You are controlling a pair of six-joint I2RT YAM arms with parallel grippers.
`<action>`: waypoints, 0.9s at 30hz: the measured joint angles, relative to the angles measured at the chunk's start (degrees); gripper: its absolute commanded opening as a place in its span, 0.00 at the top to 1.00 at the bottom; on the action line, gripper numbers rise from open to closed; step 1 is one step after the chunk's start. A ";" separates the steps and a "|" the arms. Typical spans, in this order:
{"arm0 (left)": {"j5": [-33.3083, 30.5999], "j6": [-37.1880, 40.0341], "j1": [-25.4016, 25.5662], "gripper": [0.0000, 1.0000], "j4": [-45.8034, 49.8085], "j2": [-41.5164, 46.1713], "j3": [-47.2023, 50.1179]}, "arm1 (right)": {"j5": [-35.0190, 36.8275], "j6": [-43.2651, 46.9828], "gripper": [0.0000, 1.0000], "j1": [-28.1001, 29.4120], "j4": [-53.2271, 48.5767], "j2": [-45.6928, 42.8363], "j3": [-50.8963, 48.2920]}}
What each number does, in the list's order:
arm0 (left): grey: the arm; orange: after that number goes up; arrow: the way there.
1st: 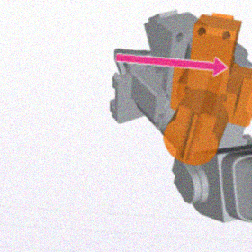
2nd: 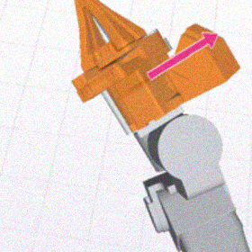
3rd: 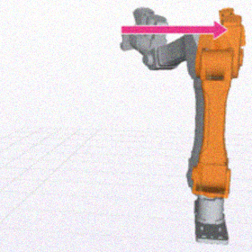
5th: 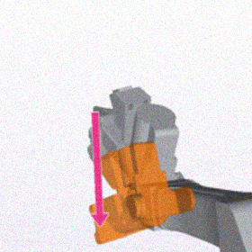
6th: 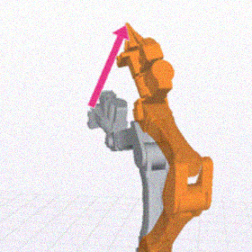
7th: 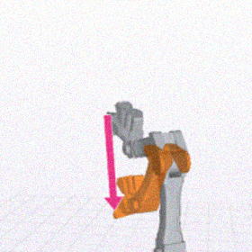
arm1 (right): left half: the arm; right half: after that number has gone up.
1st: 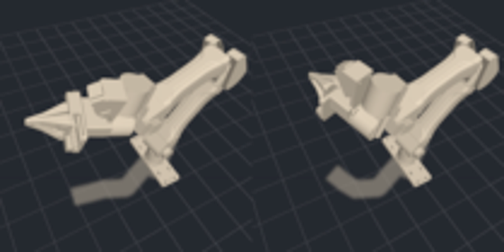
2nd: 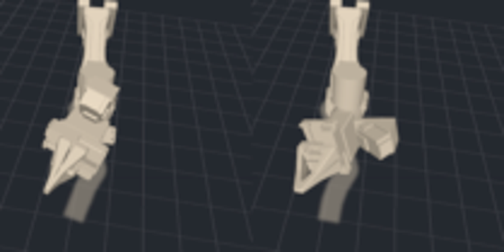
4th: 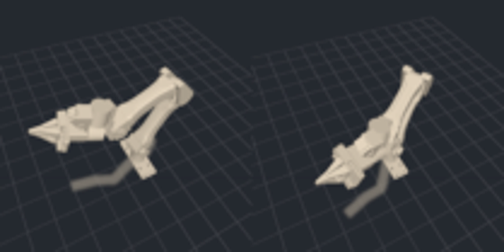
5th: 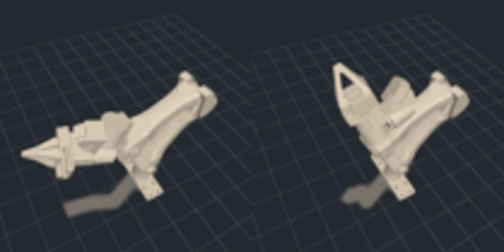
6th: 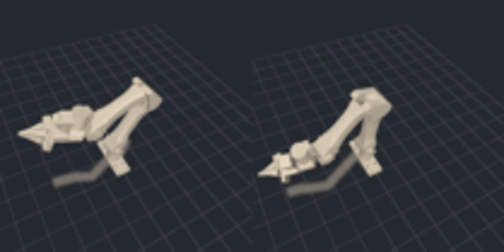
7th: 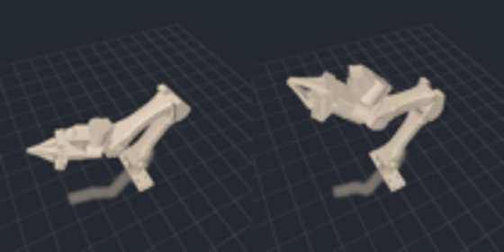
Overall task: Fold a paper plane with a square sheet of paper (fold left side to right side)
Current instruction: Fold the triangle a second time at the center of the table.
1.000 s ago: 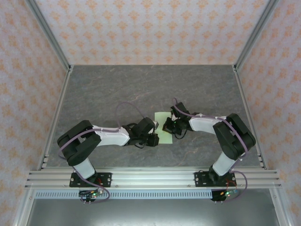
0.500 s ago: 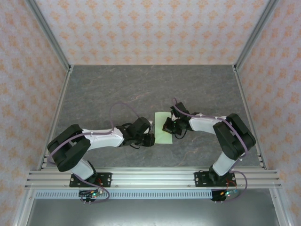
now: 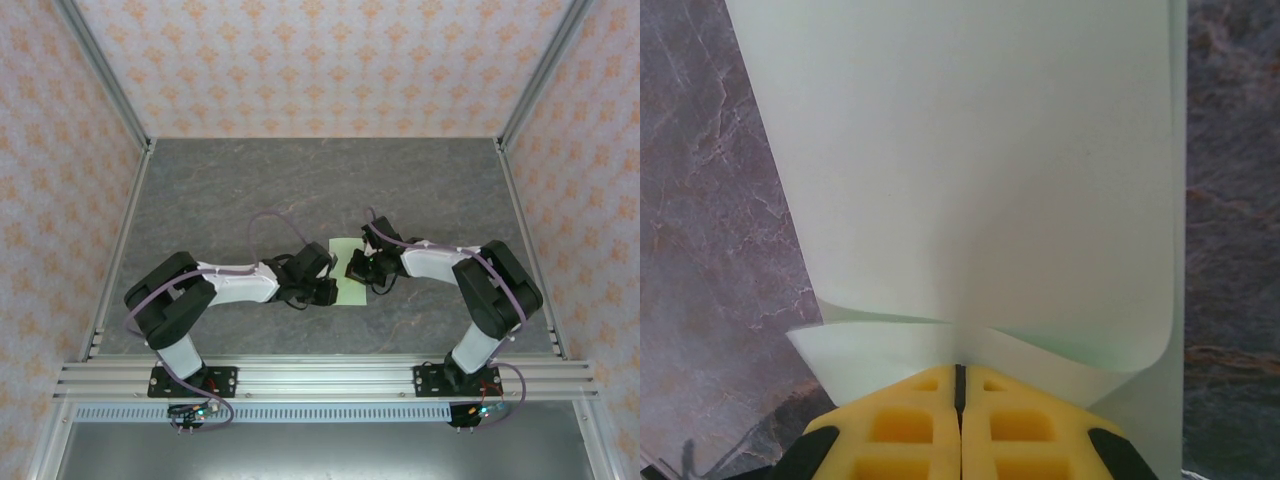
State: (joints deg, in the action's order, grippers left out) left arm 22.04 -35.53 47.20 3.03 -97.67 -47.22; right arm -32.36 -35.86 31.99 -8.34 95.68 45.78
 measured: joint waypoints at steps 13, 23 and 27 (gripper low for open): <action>0.04 -0.02 -0.02 0.95 -0.79 -0.22 0.44 | 1.64 0.83 0.95 1.90 -2.34 -7.06 -0.50; 0.04 -0.02 -0.07 0.97 -0.76 -0.22 0.44 | 2.45 -2.45 0.95 6.38 -0.59 -7.39 -3.37; 0.04 -0.02 -0.07 0.98 -0.76 -0.22 0.44 | 2.40 -3.13 0.95 6.60 0.61 -6.16 -3.45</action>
State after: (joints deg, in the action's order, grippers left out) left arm 22.09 -35.55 47.13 2.26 -97.89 -46.78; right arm -29.95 -38.98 38.59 -7.73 89.52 42.33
